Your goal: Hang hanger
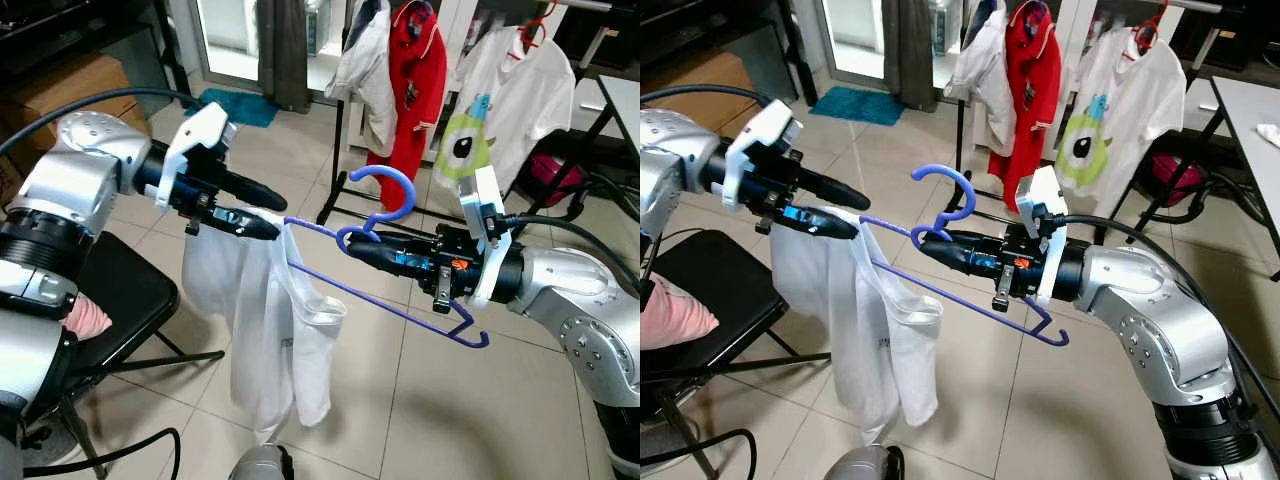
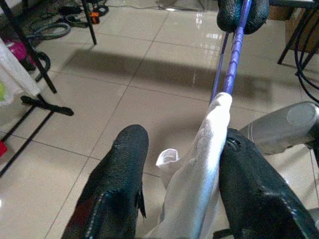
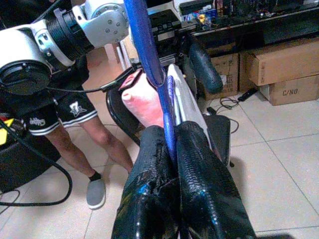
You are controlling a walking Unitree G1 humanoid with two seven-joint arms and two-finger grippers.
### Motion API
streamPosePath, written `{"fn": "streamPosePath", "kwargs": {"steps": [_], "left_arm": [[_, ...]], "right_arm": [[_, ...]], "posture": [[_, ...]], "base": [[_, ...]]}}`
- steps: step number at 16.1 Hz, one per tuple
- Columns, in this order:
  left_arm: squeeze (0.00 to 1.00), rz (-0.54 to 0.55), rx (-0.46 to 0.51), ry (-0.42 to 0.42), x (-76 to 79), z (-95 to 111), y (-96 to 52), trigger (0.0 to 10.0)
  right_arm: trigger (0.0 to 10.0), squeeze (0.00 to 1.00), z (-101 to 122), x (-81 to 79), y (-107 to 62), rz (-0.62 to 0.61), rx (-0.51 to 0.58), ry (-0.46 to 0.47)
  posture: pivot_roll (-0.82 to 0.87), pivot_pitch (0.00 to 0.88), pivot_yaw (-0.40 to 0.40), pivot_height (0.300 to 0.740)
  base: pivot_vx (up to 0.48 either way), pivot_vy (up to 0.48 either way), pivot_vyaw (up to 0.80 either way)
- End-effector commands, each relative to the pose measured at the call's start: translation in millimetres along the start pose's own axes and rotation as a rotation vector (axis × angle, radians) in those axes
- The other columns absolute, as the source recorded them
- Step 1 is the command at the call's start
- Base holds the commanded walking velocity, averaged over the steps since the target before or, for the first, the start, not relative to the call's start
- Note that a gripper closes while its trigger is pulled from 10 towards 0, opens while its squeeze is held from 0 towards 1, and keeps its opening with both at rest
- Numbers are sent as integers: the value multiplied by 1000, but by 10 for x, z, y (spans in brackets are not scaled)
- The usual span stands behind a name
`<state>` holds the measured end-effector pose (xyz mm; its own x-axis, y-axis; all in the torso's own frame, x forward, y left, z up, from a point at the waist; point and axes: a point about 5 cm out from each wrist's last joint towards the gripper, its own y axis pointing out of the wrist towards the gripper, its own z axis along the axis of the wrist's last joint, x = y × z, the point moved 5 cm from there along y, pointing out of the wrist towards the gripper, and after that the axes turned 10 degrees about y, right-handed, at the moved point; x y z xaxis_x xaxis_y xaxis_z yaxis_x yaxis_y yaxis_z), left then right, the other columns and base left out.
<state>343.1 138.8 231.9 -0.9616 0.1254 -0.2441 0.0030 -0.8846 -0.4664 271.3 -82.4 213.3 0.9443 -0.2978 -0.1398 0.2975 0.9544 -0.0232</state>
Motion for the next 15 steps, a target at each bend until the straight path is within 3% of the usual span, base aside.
{"fn": "streamPosePath", "kwargs": {"steps": [1, 8, 13, 14, 15], "left_arm": [[0, -12, -24, 9, 1, 6, -8, 0], [0, -78, -107, 41, 73, -55, 36, 0], [0, -88, -56, 45, 120, 8, 50, 0], [0, -82, -40, 43, 120, 17, 48, 0], [0, -74, -22, 35, 121, 25, 37, 0]], "right_arm": [[10000, 0, 102, -39, 19, 28, 15, -42], [10000, 0, 131, -19, 62, 50, 5, -58], [10000, 0, 134, 24, 70, 42, 10, -55], [10000, 376, 137, 35, 65, 42, 11, -45], [10000, 1000, 139, 59, 59, 32, 11, -36]], "posture": [[143, 13, 27, 740], [146, 8, 27, 740], [146, 0, 22, 740], [146, 0, 19, 740], [145, 0, 20, 740]], "base": [[0, 0, 0], [0, 0, 0], [0, 0, 0], [0, 0, 0], [0, 0, 0]]}}
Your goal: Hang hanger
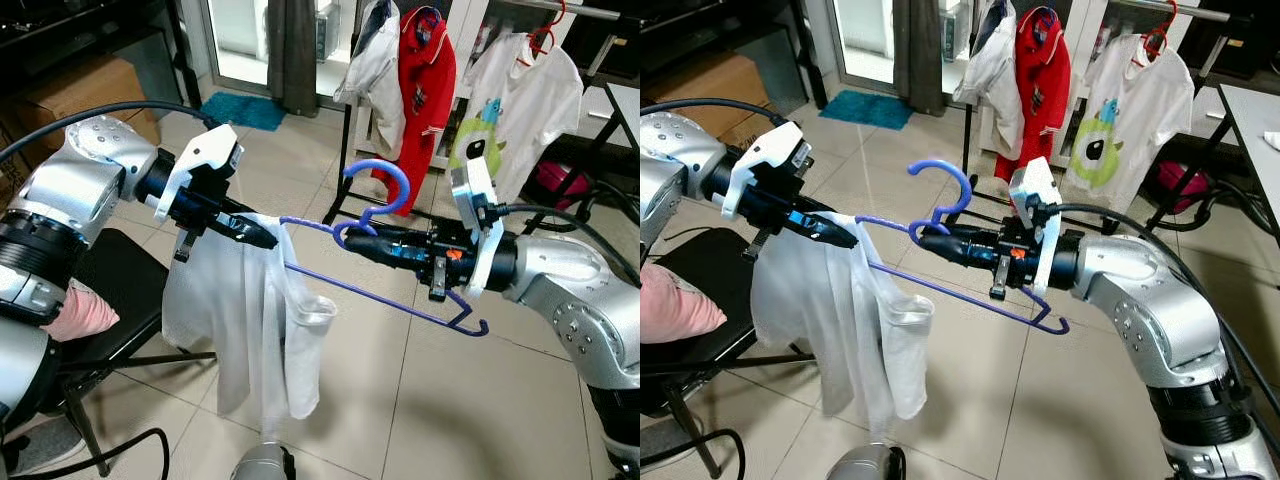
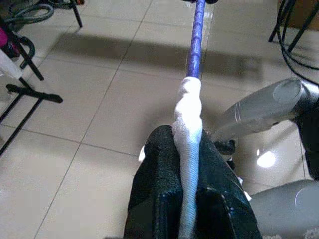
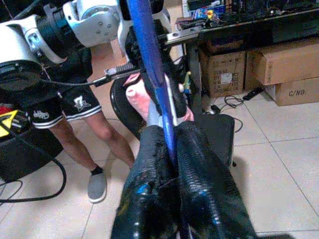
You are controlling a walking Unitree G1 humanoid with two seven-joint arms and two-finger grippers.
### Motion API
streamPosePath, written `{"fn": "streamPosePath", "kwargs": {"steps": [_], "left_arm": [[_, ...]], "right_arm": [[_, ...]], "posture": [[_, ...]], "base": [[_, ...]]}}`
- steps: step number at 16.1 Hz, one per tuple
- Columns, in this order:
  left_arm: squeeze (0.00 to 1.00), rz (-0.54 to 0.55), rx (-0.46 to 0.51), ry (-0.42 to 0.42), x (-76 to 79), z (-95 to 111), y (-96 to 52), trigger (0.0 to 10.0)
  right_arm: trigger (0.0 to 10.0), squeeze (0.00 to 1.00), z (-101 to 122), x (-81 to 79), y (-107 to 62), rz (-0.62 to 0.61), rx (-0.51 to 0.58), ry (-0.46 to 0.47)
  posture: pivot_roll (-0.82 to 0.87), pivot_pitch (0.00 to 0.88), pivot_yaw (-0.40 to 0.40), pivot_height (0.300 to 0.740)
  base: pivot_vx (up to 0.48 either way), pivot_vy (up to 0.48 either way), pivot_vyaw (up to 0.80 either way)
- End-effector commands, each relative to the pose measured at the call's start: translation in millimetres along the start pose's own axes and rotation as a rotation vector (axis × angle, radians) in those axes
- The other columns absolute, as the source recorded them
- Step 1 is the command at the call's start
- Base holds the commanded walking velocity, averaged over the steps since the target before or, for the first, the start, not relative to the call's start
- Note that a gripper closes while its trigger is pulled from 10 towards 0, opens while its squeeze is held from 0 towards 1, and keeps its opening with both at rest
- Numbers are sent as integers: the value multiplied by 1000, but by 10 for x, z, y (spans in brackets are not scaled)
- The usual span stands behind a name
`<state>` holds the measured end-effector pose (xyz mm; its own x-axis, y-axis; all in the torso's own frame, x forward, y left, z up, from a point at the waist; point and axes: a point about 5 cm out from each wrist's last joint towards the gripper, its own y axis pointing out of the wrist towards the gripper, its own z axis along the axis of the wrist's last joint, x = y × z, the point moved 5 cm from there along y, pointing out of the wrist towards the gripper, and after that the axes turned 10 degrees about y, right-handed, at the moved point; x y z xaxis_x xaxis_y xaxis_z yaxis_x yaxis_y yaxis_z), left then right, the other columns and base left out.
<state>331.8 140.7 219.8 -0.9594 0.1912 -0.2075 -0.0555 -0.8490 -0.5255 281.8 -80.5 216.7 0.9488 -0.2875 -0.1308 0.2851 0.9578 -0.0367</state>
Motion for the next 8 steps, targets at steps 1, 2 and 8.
{"fn": "streamPosePath", "kwargs": {"steps": [1, 2, 8], "left_arm": [[0, 5, 32, 30, -11, 103, -17, 0], [0, 14, 37, 20, -5, 81, -35, 0], [0, 147, 19, -43, -75, -135, -168, 0]], "right_arm": [[10000, 1000, 89, -17, 4, 14, 26, -22], [10000, 1000, 84, 58, -31, -25, 25, -20], [10000, 1000, 98, 454, -377, -273, 76, -22]], "posture": [[145, 0, 20, 740], [144, 0, 19, 740], [145, 0, 19, 740]], "base": [[0, 0, 0], [0, 0, 0], [0, 0, 0]]}}
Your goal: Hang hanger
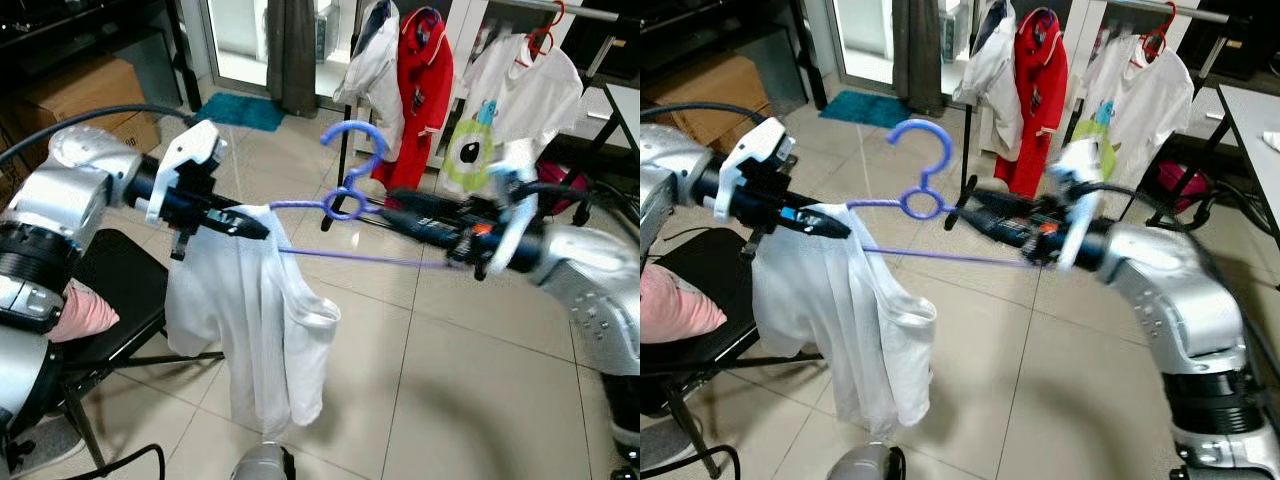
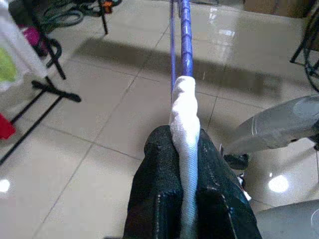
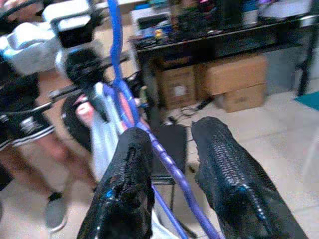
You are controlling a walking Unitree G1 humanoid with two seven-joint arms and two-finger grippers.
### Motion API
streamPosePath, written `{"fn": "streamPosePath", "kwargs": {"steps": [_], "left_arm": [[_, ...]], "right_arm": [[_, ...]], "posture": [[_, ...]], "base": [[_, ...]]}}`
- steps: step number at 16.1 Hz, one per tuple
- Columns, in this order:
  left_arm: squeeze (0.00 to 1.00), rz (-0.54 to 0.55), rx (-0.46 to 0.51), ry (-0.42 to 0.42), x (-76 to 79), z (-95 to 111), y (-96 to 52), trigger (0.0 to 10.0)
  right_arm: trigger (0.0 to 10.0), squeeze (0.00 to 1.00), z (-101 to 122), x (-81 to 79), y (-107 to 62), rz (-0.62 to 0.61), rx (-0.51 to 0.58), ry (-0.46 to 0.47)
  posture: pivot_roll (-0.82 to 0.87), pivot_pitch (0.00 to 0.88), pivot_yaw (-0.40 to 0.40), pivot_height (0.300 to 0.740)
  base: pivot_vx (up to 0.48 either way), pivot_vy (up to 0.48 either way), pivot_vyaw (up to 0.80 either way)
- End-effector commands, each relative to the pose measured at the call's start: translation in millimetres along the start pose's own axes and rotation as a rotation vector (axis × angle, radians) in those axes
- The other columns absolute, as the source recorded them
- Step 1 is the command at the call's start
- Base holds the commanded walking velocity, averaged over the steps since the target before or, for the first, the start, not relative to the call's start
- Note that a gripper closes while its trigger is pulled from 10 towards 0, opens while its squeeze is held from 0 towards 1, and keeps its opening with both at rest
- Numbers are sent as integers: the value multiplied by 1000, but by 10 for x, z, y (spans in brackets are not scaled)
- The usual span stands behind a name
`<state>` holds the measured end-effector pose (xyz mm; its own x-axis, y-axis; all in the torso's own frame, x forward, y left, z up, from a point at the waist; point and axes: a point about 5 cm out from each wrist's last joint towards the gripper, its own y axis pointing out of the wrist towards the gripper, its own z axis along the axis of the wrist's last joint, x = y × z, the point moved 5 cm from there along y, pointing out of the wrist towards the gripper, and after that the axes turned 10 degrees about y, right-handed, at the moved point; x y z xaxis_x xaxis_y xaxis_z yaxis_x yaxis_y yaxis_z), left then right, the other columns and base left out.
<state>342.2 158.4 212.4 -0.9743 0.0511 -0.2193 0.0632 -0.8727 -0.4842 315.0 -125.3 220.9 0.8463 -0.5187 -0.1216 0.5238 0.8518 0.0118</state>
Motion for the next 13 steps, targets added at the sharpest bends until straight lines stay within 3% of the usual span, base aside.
{"fn": "streamPosePath", "kwargs": {"steps": [1, 3, 4, 5, 8, 10, 11, 13], "left_arm": [[0, 38, -11, 7, -27, -19, -66, 0], [0, 68, -17, -10, -39, -78, -82, 0], [0, 153, -69, -6, -116, -198, -98, 0], [0, 248, -144, 9, -199, -336, -140, 0], [0, 326, -75, 36, -275, -249, -163, 0], [0, 383, -15, 49, -345, -199, -123, 0], [0, 390, -10, 46, -339, -216, -97, 0], [0, 379, 49, 40, -204, -261, 99, 0]], "right_arm": [[10000, 1000, 41, 123, -92, -73, 30, -1], [10000, 1000, 115, 319, -182, -183, 112, 39], [10000, 1000, 151, 436, -308, -248, 187, 95], [10000, 1000, 38, 389, -459, -239, 188, 139], [10000, 1000, -332, 86, -613, -140, 51, 184], [10000, 1000, -651, -133, -615, -100, -97, 197], [10000, 1000, -717, -163, -595, -107, -117, 199], [10000, 1000, -922, -216, -497, -167, -149, 177]], "posture": [[145, 0, 19, 740], [142, 0, 23, 740], [142, 0, 19, 740], [141, 0, 17, 740], [132, 0, 16, 740], [109, 0, 34, 740], [94, 0, 47, 740], [59, 16, 64, 740]], "base": [[0, 0, 0], [0, 0, 0], [0, 0, 0], [0, 0, 0], [0, 0, 0], [0, 0, 0], [0, 0, 0], [0, 0, 0]]}}
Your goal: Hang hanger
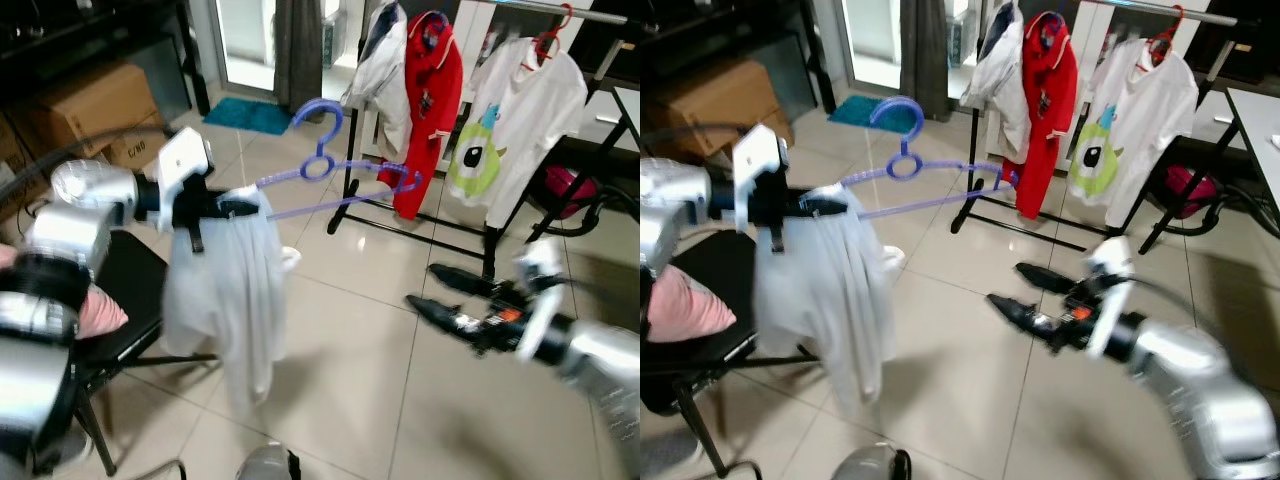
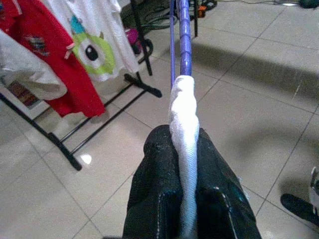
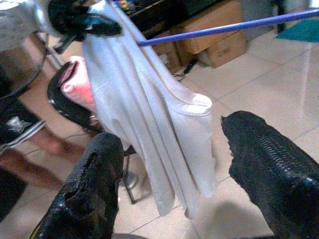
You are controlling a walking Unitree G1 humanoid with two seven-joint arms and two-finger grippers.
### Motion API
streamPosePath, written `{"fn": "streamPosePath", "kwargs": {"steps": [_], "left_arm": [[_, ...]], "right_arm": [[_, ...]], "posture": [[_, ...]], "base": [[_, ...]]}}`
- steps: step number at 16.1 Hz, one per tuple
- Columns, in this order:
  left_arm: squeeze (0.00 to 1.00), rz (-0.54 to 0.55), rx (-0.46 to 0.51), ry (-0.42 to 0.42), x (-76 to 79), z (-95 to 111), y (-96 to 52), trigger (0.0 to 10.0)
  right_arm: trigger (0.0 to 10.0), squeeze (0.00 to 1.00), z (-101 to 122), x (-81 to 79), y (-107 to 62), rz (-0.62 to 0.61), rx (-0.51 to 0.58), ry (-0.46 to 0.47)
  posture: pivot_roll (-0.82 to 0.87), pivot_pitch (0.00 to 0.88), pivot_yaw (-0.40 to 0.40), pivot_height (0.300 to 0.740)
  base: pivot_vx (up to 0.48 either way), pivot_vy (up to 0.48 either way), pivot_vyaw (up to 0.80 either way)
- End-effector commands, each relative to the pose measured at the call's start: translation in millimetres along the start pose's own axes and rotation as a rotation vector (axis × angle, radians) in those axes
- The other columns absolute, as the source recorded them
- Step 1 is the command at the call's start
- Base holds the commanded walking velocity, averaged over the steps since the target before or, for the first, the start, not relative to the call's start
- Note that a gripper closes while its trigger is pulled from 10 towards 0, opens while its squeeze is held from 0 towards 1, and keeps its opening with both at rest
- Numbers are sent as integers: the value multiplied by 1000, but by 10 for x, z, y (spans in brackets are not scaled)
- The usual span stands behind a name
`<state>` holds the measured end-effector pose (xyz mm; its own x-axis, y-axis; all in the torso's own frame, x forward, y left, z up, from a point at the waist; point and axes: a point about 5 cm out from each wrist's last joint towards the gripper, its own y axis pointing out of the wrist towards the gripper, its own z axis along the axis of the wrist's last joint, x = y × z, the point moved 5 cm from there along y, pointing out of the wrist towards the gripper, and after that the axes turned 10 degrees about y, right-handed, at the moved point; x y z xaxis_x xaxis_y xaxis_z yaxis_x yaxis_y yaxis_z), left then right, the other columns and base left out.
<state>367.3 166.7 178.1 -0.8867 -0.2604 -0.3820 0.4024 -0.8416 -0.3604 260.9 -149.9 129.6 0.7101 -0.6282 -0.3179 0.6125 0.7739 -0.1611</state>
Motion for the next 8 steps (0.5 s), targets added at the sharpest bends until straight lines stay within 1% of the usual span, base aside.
{"fn": "streamPosePath", "kwargs": {"steps": [1, 2, 4, 5, 6, 7, 8], "left_arm": [[0, 15, 39, 25, -41, 123, 6, 0], [0, 3, 139, -12, 181, 173, 68, 0], [0, -27, 187, -47, 342, 220, 63, 0], [0, -55, 213, -63, 415, 282, 37, 0], [0, -95, 247, -79, 476, 375, -6, 0], [0, -123, 268, -88, 500, 457, -60, 0], [0, -147, 279, -92, 546, 509, -90, 0]], "right_arm": [[10000, 1000, 20, -2, 4, -16, -2, -36], [10000, 1000, -120, -13, 97, -77, -2, -66], [10000, 1000, -224, 11, 186, -127, 3, -99], [10000, 1000, -230, 4, 217, -133, 29, -105], [10000, 1000, -196, -28, 256, -123, 70, -98], [10000, 1000, -162, -104, 290, -88, 99, -89], [10000, 1000, -168, -142, 287, -74, 105, -95]], "posture": [[59, 16, 64, 740], [37, 40, 75, 740], [32, 55, 87, 740], [28, 67, 87, 740], [28, 80, 92, 740], [21, 88, 102, 740], [6, 93, 114, 740]], "base": [[0, 0, 0], [0, 0, 0], [0, 0, 0], [0, 0, 0], [0, 0, 0], [0, 0, 0], [0, 0, 0]]}}
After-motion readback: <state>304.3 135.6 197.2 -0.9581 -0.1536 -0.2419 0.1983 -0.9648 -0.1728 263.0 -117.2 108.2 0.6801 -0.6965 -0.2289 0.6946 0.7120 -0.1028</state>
